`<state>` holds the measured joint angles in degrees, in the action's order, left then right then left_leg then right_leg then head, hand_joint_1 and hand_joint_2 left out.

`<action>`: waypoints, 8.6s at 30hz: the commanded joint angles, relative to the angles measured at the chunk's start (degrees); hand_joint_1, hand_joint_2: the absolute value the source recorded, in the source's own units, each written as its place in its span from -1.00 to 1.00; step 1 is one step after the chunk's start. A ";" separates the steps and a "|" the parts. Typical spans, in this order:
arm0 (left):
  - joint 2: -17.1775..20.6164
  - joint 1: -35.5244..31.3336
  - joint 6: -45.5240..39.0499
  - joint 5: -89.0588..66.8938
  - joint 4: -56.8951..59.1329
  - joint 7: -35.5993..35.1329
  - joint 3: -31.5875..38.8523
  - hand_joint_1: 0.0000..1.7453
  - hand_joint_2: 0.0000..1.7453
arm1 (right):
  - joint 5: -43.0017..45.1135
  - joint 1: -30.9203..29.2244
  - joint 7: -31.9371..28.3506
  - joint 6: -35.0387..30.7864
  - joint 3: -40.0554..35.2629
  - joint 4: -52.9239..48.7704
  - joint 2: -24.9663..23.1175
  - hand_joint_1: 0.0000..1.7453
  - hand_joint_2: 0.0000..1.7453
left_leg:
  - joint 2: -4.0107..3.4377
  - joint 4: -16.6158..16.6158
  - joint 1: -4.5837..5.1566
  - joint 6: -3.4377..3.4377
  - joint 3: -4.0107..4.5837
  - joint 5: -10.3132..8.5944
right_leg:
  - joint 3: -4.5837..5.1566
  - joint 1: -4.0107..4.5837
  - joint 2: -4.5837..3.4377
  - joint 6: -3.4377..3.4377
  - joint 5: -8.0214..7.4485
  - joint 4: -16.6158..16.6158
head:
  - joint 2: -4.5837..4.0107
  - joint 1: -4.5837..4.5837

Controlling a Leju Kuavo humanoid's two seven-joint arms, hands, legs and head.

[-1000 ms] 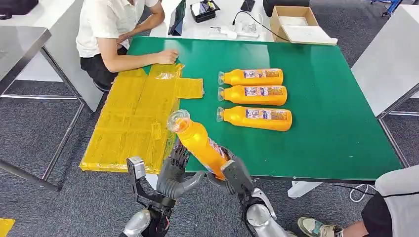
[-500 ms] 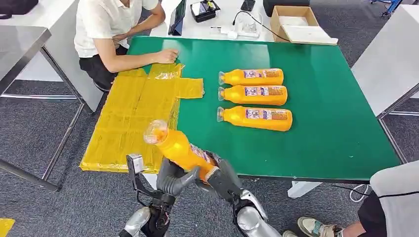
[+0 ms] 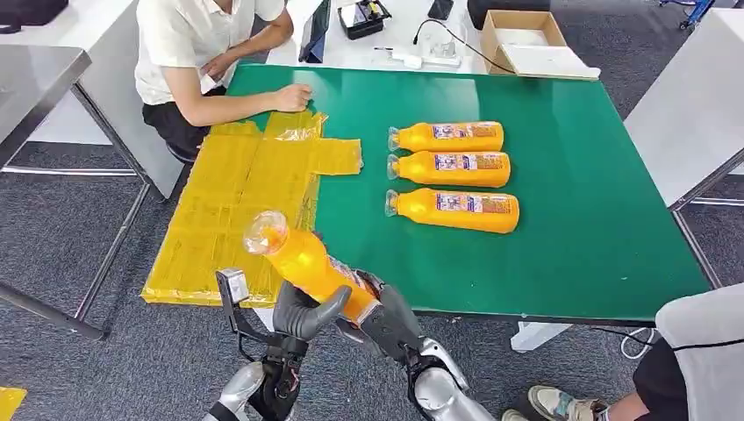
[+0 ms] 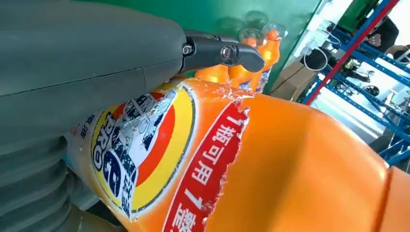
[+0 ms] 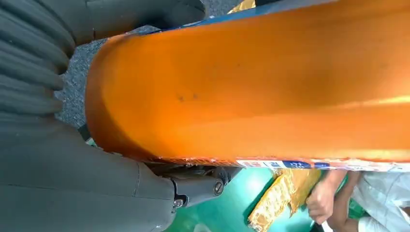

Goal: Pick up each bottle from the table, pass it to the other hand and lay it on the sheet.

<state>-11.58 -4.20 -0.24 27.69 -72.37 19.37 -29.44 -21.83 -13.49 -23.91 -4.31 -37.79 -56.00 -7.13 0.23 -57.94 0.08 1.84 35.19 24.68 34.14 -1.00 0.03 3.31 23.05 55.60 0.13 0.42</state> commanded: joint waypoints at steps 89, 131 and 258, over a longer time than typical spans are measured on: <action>5.37 -35.18 9.21 -72.83 49.74 3.94 22.56 -1.00 1.00 | -3.89 6.45 -14.20 -14.72 -0.65 -6.23 0.73 -1.00 -1.00 | 0.12 0.09 -0.12 -0.39 -0.76 -0.22 | -0.70 0.07 0.05 -0.21 0.01 0.16 | 0.00 -0.04; 6.07 2.29 -21.24 -43.37 -10.63 7.11 9.48 -1.00 1.00 | -41.73 -4.44 7.80 -30.05 25.40 13.74 17.38 -1.00 1.00 | 0.08 0.04 -0.01 -0.39 -0.20 -0.12 | -0.14 0.02 0.05 -0.18 0.05 0.17 | 0.00 0.00; 3.29 -4.30 6.89 -16.71 1.90 -2.30 -1.35 -1.00 1.00 | -2.92 -8.57 -6.48 9.34 3.06 10.13 1.36 0.34 1.00 | 0.11 0.01 -0.19 -0.42 -0.22 -0.15 | -0.18 0.18 0.08 -0.18 0.05 0.19 | 0.00 0.00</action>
<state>-8.61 -6.31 5.71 10.38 -72.91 17.66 -29.20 -24.22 -17.94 -30.84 5.20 -29.05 -53.59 -5.27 0.44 -57.95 -0.08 1.50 35.23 24.44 34.19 -0.87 0.18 3.25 23.03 55.80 0.13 0.42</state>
